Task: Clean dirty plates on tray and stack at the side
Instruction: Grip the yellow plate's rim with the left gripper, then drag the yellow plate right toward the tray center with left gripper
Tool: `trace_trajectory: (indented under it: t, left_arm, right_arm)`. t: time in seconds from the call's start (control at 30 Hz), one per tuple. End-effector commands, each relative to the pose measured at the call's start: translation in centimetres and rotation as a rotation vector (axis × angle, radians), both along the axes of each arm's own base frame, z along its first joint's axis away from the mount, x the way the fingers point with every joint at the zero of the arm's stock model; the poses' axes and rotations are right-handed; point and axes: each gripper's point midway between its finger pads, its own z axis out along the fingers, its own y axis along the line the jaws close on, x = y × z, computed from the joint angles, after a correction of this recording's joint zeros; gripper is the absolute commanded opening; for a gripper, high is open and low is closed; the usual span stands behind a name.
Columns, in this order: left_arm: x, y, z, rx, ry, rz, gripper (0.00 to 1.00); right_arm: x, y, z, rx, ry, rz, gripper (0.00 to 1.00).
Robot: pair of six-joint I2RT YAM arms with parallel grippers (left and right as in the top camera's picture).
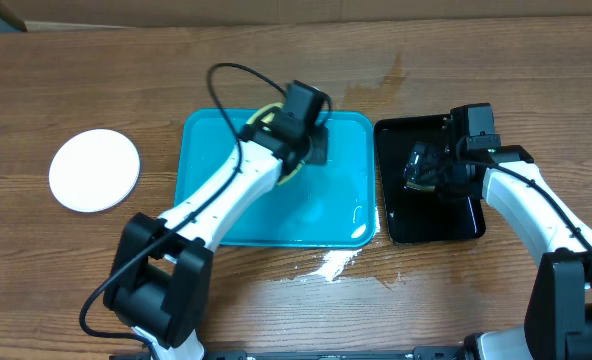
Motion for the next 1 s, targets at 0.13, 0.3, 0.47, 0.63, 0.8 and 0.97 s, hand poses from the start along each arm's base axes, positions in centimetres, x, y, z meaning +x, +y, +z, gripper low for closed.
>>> trace_trajectory:
  t: [0.13, 0.3, 0.47, 0.63, 0.8, 0.97]
  left_arm:
    - [-5.5, -3.3, -0.7, 0.160, 0.031, -0.376, 0.04]
    - [-8.7, -3.8, -1.6, 0.237, 0.091, -0.516, 0.04]
    - [-9.9, -2.8, -2.0, 0.286, 0.139, -0.548, 0.19]
    - [-9.7, -1.0, -2.3, 0.320, 0.176, -0.510, 0.32]
    - [-9.5, -0.1, -2.2, 0.159, 0.281, -0.376, 0.38]
    - [-7.4, 5.8, -2.5, 0.158, 0.355, -0.013, 0.44]
  right_arm:
    - [-0.1, 0.0, -0.2, -0.003, 0.000, 0.004, 1.00]
    - [-0.1, 0.0, -0.2, -0.003, 0.000, 0.004, 1.00]
    - [-0.1, 0.0, -0.2, -0.003, 0.000, 0.004, 1.00]
    - [-0.1, 0.0, -0.2, -0.003, 0.000, 0.004, 1.00]
    - [-0.1, 0.0, -0.2, -0.003, 0.000, 0.004, 1.00]
    - [-0.1, 0.0, -0.2, -0.003, 0.000, 0.004, 1.00]
